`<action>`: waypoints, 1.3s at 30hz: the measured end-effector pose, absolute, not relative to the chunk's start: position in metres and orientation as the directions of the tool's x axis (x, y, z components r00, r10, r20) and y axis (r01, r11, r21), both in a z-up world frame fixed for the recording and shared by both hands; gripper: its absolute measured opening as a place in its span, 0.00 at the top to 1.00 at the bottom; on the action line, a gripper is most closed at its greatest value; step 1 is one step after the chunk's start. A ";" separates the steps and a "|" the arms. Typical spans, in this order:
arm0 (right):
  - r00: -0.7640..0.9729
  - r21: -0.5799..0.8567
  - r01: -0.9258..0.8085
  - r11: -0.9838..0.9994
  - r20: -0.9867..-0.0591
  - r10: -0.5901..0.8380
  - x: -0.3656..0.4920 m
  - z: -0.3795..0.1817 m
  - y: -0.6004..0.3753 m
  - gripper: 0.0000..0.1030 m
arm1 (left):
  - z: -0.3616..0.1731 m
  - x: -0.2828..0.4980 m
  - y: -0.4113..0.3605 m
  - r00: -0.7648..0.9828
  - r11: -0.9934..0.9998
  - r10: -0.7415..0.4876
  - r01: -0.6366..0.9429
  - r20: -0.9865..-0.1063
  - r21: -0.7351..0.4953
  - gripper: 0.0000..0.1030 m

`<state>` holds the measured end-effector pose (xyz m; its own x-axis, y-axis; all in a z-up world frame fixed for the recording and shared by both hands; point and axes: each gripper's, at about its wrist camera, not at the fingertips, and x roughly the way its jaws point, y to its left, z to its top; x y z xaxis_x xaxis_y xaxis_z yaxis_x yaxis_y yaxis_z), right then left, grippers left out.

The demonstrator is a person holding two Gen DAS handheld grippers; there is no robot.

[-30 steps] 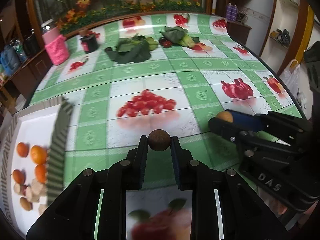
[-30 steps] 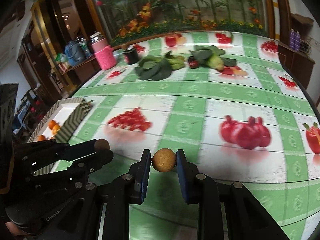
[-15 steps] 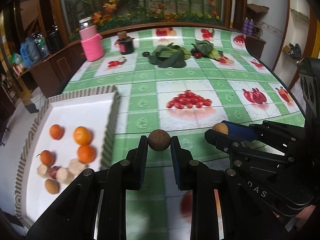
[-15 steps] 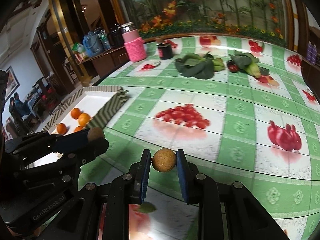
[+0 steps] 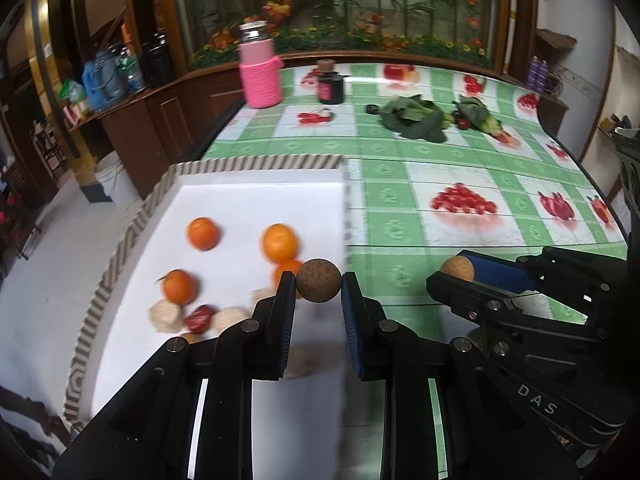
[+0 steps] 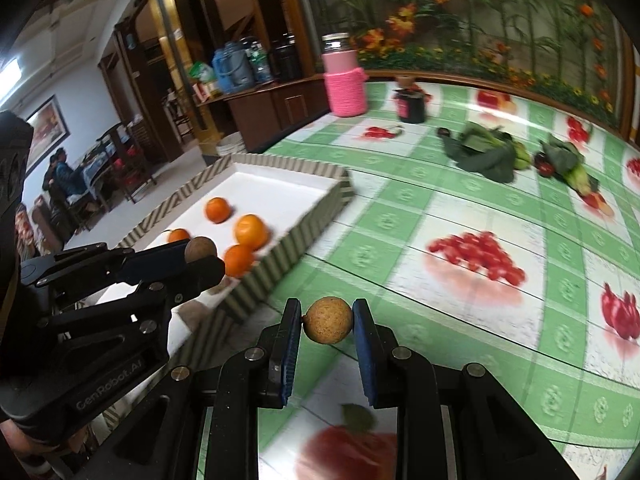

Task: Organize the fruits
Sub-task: 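Carry both brown round fruits over the tray, then lower both fruits into the tray and open both grippers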

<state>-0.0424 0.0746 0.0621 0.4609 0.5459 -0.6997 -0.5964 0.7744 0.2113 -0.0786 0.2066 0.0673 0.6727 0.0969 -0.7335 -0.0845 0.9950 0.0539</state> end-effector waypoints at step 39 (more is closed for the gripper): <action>0.337 0.141 -0.766 0.627 -0.742 0.579 -0.063 0.044 0.187 0.76 | 0.035 -0.108 0.305 0.610 0.968 0.175 -0.250 -0.773 0.022 0.78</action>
